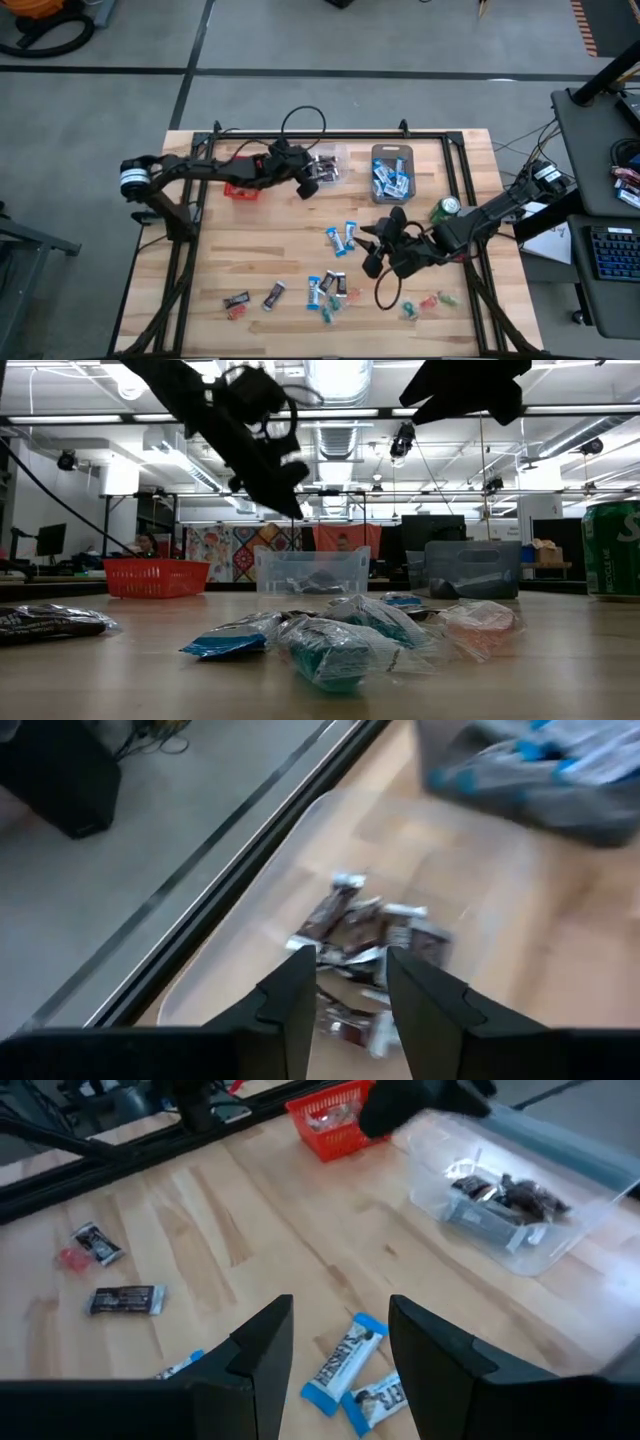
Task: Sort candy
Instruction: Put the white chocolate bar into the black bin, then put the black chocolate bar into the transparent bin
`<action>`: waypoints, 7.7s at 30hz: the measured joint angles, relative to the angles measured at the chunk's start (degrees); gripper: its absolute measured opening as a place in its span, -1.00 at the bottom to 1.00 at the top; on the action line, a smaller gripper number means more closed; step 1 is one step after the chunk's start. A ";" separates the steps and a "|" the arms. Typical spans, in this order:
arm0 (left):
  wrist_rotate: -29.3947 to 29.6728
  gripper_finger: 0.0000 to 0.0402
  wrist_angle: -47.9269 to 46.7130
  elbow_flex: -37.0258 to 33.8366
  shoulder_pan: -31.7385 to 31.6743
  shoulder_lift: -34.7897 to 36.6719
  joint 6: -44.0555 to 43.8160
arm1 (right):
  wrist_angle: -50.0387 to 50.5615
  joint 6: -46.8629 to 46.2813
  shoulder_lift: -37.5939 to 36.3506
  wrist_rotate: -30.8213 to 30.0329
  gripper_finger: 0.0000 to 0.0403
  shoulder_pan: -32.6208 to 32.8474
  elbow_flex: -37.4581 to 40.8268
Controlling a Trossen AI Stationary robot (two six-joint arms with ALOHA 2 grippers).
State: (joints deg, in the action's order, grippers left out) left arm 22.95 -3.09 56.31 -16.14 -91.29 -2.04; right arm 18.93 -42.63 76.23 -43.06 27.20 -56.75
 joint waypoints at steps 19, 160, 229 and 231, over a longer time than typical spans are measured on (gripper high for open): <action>-0.07 -0.47 8.88 -13.03 27.76 18.24 1.27 | -1.25 -10.33 8.63 11.81 -0.23 -6.53 -0.09; -7.49 -0.46 -26.17 -4.96 53.09 3.03 -56.45 | 35.17 4.34 10.93 8.53 -0.26 -38.05 -13.18; 10.44 -0.98 -21.05 0.13 23.17 17.57 -0.15 | 31.26 -2.48 4.85 2.43 -0.26 -9.08 -13.22; 5.72 -0.97 -17.84 0.13 17.33 16.70 3.58 | 31.26 -3.74 4.81 2.13 -0.26 -7.46 -13.09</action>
State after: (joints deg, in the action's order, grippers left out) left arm 28.67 -20.93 56.45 1.19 -74.59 1.53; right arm 50.18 -46.37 81.03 -40.93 19.74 -69.84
